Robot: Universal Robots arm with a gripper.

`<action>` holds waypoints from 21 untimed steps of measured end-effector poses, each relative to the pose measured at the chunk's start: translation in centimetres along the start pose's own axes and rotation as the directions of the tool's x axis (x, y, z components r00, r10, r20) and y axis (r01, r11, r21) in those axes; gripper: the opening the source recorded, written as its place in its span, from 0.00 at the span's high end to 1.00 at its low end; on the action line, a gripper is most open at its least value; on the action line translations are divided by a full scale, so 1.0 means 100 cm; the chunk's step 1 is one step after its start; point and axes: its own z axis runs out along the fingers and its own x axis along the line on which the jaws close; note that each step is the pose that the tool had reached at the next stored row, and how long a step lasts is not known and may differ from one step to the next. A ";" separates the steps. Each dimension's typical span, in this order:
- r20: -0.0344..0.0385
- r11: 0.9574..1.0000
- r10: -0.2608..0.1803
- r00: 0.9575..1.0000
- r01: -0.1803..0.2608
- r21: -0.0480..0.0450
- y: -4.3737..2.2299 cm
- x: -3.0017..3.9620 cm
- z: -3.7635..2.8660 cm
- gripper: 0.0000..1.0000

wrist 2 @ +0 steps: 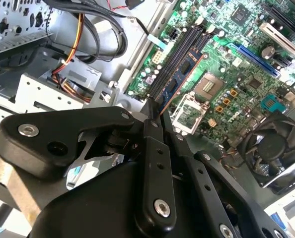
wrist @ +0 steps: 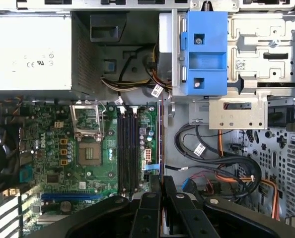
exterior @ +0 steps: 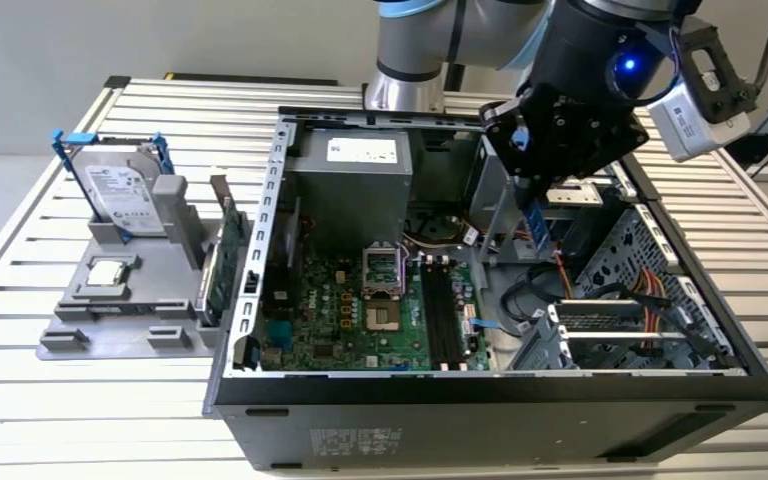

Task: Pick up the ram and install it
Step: 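Insert the ram into the slot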

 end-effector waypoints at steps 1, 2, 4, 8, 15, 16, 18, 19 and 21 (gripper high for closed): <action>0.000 1.000 0.000 1.000 0.000 0.000 0.0000 0.0000 0.0013 1.00; 0.000 1.000 -0.001 1.000 0.001 0.000 -0.0001 0.0000 0.0027 1.00; 0.000 1.000 -0.001 1.000 0.001 0.000 -0.0002 0.0000 0.0054 1.00; 0.000 1.000 -0.002 1.000 0.002 0.000 -0.0004 0.0000 0.0109 1.00; 0.000 1.000 -0.003 1.000 0.003 0.000 -0.0006 -0.0001 0.0179 1.00; 0.000 1.000 -0.003 1.000 0.003 0.000 -0.0006 -0.0001 0.0179 1.00; 0.000 1.000 -0.003 1.000 0.003 0.000 -0.0006 -0.0001 0.0181 1.00; 0.000 1.000 -0.003 1.000 0.003 0.000 -0.0006 -0.0001 0.0182 1.00; 0.000 1.000 -0.003 1.000 0.003 0.000 -0.0006 -0.0001 0.0182 1.00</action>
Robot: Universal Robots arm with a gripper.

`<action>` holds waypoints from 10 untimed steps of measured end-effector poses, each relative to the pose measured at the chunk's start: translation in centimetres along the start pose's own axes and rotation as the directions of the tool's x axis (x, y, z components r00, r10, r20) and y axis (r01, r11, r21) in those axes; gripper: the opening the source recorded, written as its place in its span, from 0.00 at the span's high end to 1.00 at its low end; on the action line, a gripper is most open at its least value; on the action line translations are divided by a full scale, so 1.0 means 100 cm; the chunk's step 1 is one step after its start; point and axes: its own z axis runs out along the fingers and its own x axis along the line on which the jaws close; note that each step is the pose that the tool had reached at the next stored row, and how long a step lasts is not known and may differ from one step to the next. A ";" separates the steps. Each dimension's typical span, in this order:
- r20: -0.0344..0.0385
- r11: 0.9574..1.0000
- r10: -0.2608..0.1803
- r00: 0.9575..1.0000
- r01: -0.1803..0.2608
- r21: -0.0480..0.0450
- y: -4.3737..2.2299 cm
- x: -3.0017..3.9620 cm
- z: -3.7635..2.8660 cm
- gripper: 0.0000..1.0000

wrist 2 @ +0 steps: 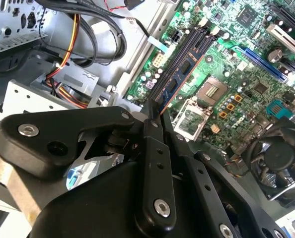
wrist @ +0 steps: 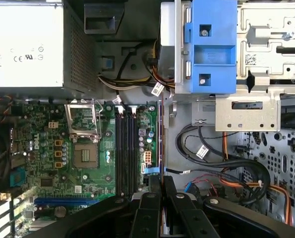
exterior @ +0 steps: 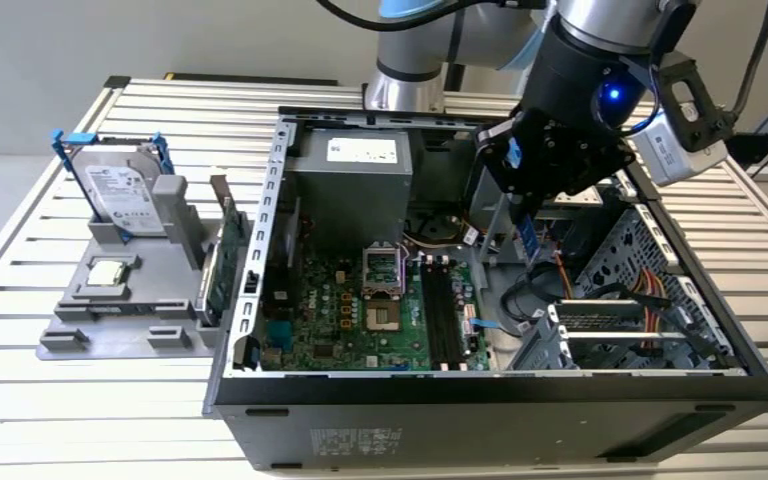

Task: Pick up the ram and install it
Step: 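Insert the ram into the slot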

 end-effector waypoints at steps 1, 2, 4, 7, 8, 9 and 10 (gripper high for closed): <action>0.000 1.000 0.000 1.000 0.000 0.000 0.0000 0.0000 0.0000 1.00; 0.000 1.000 0.000 1.000 0.000 0.000 0.0000 0.0000 0.0000 1.00; 0.000 1.000 0.000 1.000 0.000 0.000 0.0000 0.0000 0.0007 1.00; 0.000 1.000 0.000 1.000 0.000 0.000 0.0000 0.0000 0.0019 1.00; 0.000 1.000 0.000 1.000 0.000 0.000 0.0000 0.0000 0.0023 1.00; 0.000 1.000 0.000 1.000 0.000 0.000 -0.0001 0.0000 0.0031 1.00; 0.000 1.000 0.000 1.000 0.000 0.000 -0.0002 0.0000 0.0041 1.00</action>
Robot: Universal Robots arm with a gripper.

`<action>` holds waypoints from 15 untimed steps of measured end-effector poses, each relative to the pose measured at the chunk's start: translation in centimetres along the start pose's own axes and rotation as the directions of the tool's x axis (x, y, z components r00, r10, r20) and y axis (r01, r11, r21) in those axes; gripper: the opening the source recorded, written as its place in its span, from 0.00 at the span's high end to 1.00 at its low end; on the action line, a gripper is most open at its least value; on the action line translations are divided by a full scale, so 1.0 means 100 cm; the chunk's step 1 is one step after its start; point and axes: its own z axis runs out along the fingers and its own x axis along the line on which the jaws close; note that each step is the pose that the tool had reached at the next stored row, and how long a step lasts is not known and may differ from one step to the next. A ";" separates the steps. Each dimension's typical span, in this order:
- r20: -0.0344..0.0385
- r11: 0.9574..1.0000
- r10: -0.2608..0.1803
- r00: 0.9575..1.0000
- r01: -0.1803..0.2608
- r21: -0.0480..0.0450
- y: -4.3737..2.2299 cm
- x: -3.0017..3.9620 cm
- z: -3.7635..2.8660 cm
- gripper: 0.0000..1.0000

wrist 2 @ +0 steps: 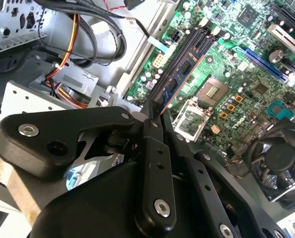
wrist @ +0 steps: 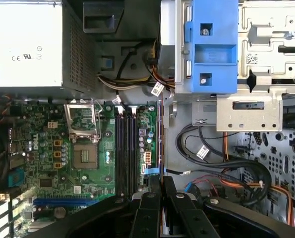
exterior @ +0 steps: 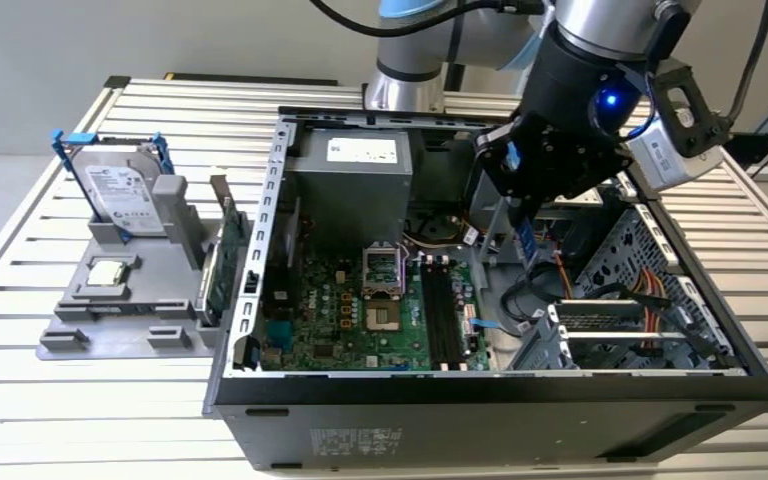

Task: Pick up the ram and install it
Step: 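Insert the ram into the slot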

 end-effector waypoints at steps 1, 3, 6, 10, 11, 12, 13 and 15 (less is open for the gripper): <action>0.000 1.000 0.000 1.000 0.000 0.000 0.0000 0.0000 0.0008 1.00; 0.000 1.000 0.000 1.000 0.000 0.000 -0.0001 0.0001 0.0024 1.00; 0.000 1.000 0.000 1.000 0.000 0.000 -0.0001 0.0006 0.0057 1.00; 0.000 1.000 0.000 1.000 0.000 0.000 -0.0004 0.0014 0.0110 1.00; 0.000 1.000 0.000 1.000 0.000 0.000 -0.0004 0.0017 0.0121 1.00; 0.001 1.000 0.000 1.000 0.000 0.000 -0.0005 0.0021 0.0136 1.00; 0.001 1.000 0.000 1.000 0.000 0.000 -0.0005 0.0025 0.0152 1.00; 0.002 1.000 0.000 1.000 0.000 0.000 -0.0006 0.0032 0.0185 1.00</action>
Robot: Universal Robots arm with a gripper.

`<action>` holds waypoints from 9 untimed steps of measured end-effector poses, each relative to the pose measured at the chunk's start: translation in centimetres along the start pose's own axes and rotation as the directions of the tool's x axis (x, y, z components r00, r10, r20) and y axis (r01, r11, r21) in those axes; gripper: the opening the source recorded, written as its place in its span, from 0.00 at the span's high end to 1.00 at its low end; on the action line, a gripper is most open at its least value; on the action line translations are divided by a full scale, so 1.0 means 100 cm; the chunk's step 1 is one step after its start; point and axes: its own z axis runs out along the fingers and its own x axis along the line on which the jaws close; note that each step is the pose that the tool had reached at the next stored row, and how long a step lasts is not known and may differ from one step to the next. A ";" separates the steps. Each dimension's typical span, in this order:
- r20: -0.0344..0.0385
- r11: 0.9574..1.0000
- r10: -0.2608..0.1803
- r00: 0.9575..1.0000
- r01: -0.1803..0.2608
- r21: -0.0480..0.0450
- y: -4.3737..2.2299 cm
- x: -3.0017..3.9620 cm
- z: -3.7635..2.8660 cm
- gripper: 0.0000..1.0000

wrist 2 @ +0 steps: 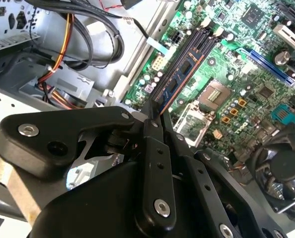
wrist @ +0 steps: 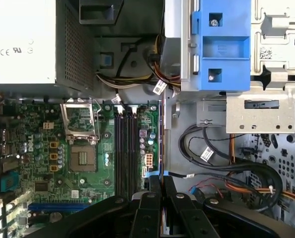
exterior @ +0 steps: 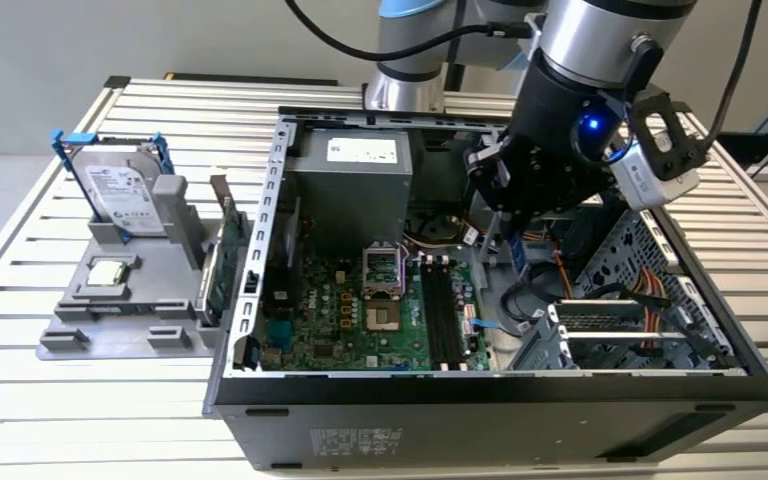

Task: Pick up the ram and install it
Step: 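Insert the ram into the slot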

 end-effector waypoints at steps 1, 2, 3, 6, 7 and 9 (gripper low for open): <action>0.001 1.000 0.000 1.000 0.000 0.000 -0.0001 0.0002 0.0014 1.00; 0.001 1.000 0.000 1.000 0.000 0.000 -0.0001 0.0003 0.0018 1.00; 0.001 1.000 0.000 1.000 0.000 0.000 -0.0001 0.0003 0.0018 1.00; 0.001 1.000 0.000 1.000 0.000 0.000 -0.0001 0.0004 0.0018 1.00; 0.001 1.000 0.000 1.000 0.000 0.000 -0.0001 0.0004 0.0022 1.00; 0.001 1.000 0.000 1.000 0.000 0.000 -0.0004 0.0004 0.0031 1.00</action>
